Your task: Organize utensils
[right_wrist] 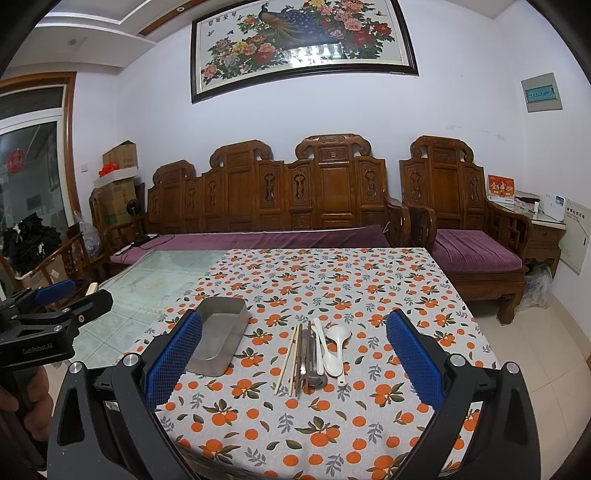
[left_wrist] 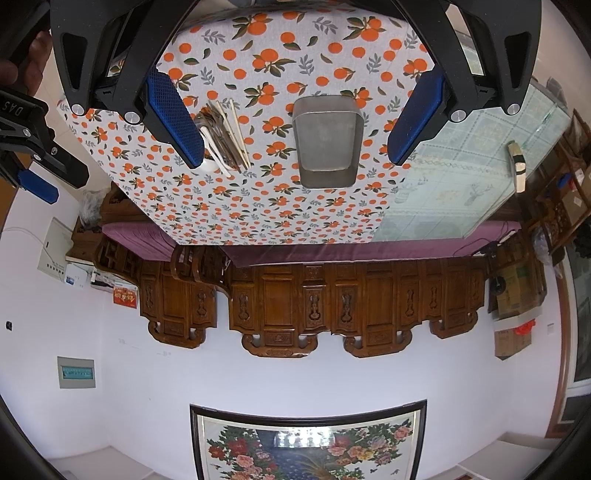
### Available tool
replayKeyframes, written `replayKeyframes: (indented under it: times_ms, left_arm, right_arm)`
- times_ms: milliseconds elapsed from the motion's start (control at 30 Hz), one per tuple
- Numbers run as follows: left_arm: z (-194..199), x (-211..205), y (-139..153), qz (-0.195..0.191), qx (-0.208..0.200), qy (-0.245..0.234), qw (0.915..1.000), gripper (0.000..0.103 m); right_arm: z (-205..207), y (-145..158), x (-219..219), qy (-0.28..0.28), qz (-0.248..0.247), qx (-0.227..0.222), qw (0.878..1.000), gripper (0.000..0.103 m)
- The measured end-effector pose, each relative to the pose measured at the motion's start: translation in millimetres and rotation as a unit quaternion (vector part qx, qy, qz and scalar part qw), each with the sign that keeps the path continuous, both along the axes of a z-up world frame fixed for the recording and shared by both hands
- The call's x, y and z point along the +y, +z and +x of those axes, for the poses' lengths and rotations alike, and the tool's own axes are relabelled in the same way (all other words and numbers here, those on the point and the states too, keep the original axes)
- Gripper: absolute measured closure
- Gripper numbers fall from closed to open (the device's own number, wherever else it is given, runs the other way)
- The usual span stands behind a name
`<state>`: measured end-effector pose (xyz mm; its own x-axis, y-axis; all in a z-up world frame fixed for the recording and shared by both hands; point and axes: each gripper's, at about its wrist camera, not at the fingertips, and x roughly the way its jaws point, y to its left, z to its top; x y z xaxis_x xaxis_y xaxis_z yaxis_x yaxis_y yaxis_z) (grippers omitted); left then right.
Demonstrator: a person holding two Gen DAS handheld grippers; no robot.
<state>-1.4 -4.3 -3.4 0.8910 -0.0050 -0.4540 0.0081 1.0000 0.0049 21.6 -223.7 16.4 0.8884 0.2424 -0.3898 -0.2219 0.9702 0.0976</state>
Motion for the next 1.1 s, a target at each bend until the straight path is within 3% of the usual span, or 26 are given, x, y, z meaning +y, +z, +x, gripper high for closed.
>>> replayKeyframes:
  times_ms: [1100]
  left_arm:
    - [1.3,0.2,10.7,0.003,-0.003,-0.001,1.0,0.007]
  right_arm:
    - [-0.1,0.9,0.4,-0.001,0.0,-0.002,1.0,0.003]
